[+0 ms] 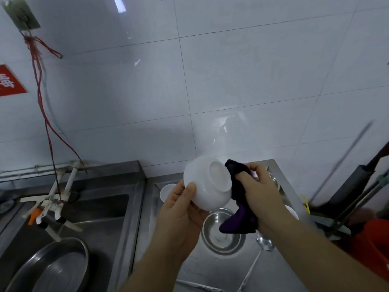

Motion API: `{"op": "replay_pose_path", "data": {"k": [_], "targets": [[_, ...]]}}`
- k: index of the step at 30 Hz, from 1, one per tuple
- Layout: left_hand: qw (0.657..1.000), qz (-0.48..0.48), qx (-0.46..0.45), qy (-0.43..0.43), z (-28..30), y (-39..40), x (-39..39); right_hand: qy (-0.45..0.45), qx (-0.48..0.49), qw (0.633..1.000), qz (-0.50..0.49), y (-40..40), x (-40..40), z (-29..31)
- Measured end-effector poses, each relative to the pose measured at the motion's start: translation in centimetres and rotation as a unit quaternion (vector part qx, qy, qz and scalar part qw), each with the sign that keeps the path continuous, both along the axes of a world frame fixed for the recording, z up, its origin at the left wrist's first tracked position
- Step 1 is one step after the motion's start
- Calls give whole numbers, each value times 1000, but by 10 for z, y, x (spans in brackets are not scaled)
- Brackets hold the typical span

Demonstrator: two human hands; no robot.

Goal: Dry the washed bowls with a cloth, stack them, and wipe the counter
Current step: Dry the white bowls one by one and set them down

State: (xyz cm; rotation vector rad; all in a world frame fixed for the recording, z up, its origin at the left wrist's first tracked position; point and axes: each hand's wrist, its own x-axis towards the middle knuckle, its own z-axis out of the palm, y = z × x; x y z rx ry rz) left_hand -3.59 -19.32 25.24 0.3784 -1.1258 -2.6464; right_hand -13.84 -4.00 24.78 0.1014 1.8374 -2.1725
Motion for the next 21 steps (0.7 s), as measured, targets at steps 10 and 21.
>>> {"op": "replay_pose_path", "data": {"k": [10,21], "targets": [[985,132,49,-96,-2,5,-20,169,92,979,63,-9,41,-3],[983,19,41,-176,-3,10,-8,716,375,576,124,3,37,-15]]}}
